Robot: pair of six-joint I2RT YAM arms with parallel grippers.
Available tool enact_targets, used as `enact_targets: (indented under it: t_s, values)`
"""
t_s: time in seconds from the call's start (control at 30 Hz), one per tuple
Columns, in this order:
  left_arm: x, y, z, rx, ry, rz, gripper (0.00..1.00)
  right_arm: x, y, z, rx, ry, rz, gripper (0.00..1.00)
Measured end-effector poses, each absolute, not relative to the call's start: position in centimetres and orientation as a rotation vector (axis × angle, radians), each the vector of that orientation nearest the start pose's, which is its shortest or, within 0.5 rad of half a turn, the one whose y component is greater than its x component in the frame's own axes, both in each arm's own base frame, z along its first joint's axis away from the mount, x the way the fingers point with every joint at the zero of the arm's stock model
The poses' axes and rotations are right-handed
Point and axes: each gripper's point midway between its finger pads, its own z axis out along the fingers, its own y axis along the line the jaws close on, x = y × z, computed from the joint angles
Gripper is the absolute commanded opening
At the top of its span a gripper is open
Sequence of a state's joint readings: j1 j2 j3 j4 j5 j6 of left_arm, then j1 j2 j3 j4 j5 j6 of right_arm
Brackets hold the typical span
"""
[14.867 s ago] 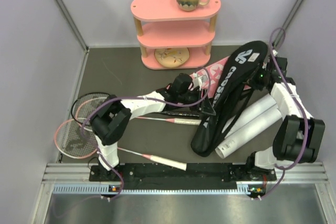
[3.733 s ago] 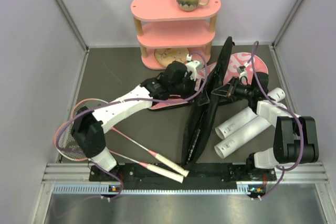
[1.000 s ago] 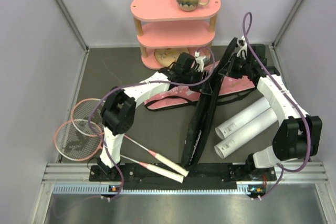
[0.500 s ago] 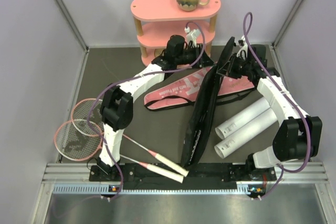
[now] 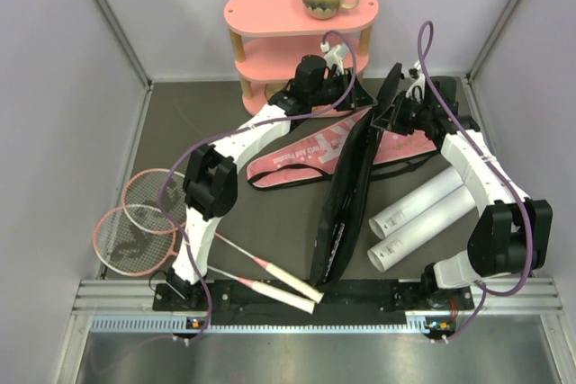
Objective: Pack up the badminton gear
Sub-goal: Zip the racket bag at the center of the board.
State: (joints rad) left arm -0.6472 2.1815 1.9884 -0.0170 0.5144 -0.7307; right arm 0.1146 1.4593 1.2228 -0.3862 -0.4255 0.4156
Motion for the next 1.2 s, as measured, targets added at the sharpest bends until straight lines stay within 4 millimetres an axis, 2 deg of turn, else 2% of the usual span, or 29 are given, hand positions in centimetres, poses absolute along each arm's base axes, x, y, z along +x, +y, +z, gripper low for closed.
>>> enact_targets:
  t_s: [0.07, 0.17, 0.47, 0.7, 0.93, 1.2]
  values:
    - [43.3, -46.5, 26.3, 0.322, 1.988, -1.388, 0.32, 39.2, 13.4, 21.4, 0.088, 2.231, 0.763, 0.00]
    - [43.2, -46.5, 25.8, 0.317, 2.015, -1.384, 0.32, 39.2, 13.4, 21.4, 0.088, 2.231, 0.764, 0.00]
    - [43.1, -46.9, 24.3, 0.313, 2.058, -1.377, 0.39, 39.2, 13.5, 21.4, 0.090, 2.231, 0.773, 0.00]
    - [43.0, -47.1, 24.6, 0.314, 2.056, -1.383, 0.31, 39.2, 13.5, 21.4, 0.089, 2.230, 0.775, 0.00]
    - [43.2, -47.4, 25.1, 0.320, 2.040, -1.389, 0.32, 39.1, 13.6, 21.5, 0.087, 2.230, 0.781, 0.00]
    - [43.4, -47.8, 25.3, 0.322, 2.032, -1.395, 0.29, 39.1, 13.6, 21.5, 0.086, 2.230, 0.784, 0.00]
